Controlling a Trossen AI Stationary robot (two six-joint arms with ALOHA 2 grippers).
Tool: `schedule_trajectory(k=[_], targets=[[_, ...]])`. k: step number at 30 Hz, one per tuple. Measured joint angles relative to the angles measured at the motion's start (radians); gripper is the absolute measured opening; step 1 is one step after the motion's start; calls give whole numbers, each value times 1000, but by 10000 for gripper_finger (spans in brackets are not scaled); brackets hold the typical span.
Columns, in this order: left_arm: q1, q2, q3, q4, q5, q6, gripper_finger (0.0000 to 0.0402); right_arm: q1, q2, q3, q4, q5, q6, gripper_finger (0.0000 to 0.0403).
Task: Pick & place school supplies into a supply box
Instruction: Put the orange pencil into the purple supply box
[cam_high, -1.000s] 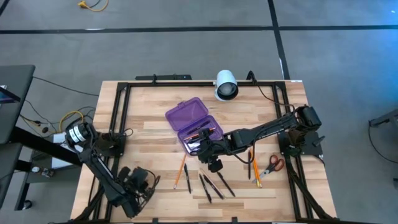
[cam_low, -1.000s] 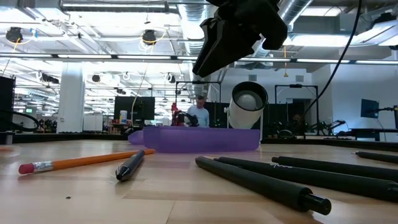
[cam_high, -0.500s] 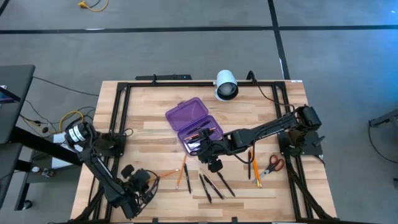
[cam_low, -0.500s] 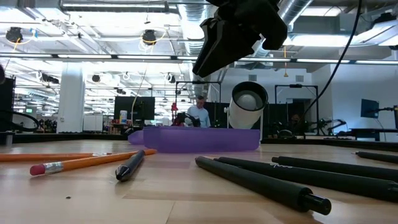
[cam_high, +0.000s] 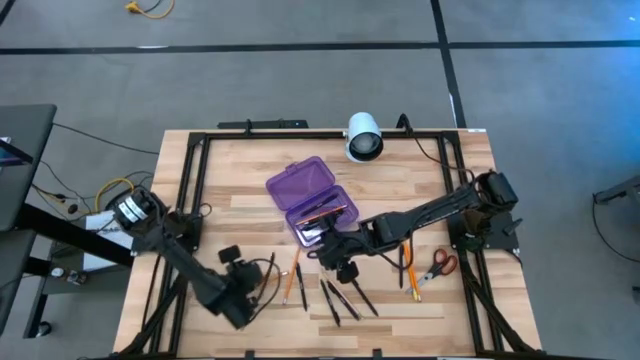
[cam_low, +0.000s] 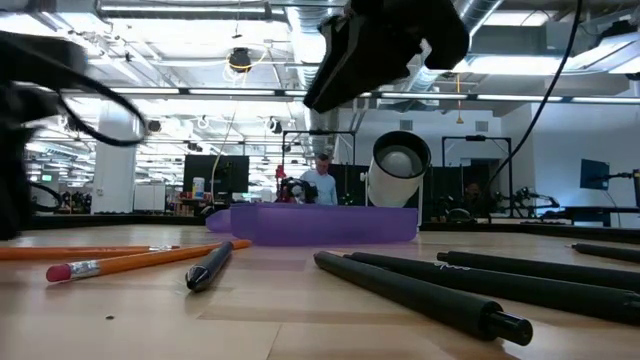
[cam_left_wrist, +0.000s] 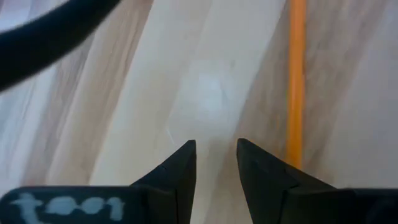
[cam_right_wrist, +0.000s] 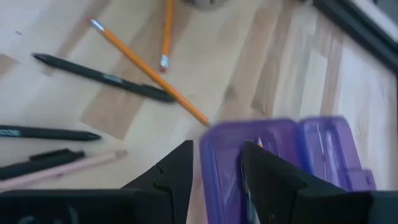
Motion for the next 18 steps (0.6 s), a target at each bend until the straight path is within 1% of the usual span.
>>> schedule_trajectory(k=[4,10,14,18], targets=[[67,-22,1,67,11,149,106,18,0,0,5,4,-2,134],[98,-88,1,92,22,249,106,21,0,0,-28,30,24,134],[114,-135,-9,141,88,309,106,21,0,0,-31,31,28,134],[152,-152,-50,276,158,395,106,28,0,0,-23,30,28,134]])
